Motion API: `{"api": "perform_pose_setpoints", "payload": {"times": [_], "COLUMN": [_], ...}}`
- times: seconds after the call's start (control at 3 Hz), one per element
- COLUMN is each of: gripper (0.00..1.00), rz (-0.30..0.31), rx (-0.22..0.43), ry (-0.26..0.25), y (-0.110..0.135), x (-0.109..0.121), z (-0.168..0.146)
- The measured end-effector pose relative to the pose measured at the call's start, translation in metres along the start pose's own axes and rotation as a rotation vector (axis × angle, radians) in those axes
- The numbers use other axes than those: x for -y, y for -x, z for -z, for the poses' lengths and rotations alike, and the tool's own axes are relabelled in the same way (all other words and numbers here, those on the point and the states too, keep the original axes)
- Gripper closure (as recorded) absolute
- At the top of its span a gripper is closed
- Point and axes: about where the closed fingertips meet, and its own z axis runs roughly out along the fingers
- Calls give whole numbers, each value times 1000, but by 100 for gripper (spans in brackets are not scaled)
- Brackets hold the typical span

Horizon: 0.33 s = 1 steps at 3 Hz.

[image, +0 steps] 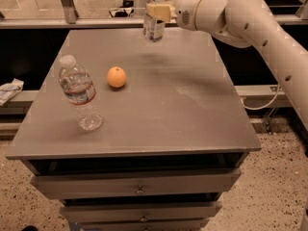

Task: Pick blue plastic bottle

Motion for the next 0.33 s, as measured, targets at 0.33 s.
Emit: {"api": "perform_pose_setpoints", "payload": {"times": [0.33], "gripper": [100], "rz": [9], "rx": [38], "ry": [43], "y": [15], "x": [-21], "z": [-9]}}
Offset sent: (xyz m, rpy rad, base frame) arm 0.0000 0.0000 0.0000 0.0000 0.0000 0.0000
